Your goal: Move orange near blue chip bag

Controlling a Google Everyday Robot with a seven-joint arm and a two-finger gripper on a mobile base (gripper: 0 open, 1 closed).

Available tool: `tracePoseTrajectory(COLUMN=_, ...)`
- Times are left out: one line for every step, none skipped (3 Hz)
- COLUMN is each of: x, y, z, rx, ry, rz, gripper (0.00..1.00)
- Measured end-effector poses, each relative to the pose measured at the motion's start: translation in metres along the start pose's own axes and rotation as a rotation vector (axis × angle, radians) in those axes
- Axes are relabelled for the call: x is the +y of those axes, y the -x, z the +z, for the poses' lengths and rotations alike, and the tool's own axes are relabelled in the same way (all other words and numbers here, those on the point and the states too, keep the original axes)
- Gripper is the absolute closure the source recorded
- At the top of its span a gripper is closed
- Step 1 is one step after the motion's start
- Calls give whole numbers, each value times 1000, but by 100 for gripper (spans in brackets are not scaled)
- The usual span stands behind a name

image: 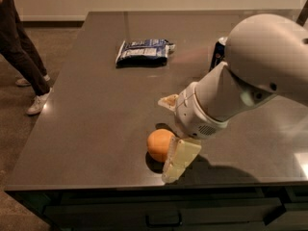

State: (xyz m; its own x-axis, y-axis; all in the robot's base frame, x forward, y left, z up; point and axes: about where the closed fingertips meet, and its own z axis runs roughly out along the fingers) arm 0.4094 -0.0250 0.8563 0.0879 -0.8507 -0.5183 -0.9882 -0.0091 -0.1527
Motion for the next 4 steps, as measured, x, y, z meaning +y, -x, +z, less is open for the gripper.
tracePoseTrajectory(x=1, y=-4, z=1, rx=3, ry=2, rz=-3, gripper=20)
tracePoseTrajectory(x=1, y=-5, z=0, rx=2, ry=3, rz=-3, gripper=42)
tracePoseTrajectory(x=-2, y=-5, z=-2, rx=10, ry=4, rz=9, gripper=67)
tracePoseTrajectory(x=-20, y=-1, z=-12, rx=24, ry=-19, rz=67, gripper=90)
